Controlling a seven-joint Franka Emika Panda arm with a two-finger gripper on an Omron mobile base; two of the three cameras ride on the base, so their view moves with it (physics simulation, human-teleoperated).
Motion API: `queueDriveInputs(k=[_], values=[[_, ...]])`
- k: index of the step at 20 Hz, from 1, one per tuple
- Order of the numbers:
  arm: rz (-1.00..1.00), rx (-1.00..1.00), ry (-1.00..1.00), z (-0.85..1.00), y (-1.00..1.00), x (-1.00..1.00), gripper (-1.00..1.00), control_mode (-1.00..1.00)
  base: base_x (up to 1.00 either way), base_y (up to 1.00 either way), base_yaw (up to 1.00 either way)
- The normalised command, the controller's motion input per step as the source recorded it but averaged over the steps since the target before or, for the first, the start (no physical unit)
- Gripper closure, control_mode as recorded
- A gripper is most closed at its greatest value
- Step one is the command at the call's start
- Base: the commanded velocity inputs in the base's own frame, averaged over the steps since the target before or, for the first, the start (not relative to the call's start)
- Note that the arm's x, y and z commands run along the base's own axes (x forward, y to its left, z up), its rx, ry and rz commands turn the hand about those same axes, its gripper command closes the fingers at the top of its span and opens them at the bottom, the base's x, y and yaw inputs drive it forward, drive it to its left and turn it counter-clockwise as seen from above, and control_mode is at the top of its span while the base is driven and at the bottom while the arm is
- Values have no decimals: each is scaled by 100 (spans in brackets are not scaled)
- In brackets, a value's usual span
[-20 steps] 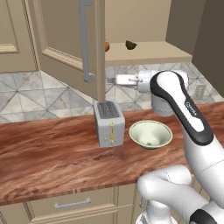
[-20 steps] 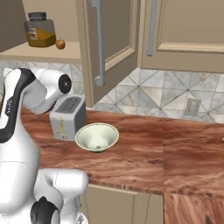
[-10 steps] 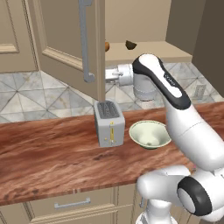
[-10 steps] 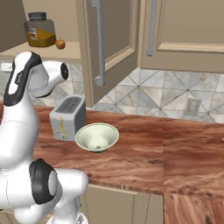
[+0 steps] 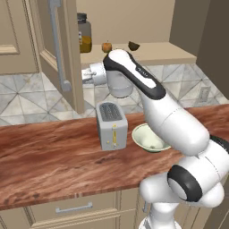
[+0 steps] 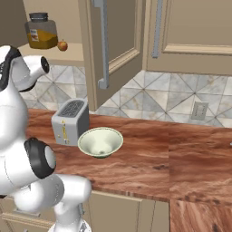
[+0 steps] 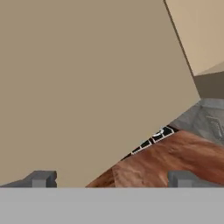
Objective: Open the cabinet. Pick the kiwi and apple from the cabinet and place them into the bowl. Then close the cabinet.
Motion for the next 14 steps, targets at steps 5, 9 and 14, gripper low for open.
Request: queueDriveInputs(k=[5, 9, 14], values=[[1, 2, -4, 0, -13, -4, -100, -100, 0, 0, 0], [-9, 6, -28, 16, -100, -51, -100, -100, 0, 0, 0], [-28, 0, -20, 23, -95, -44, -100, -100, 0, 0, 0]])
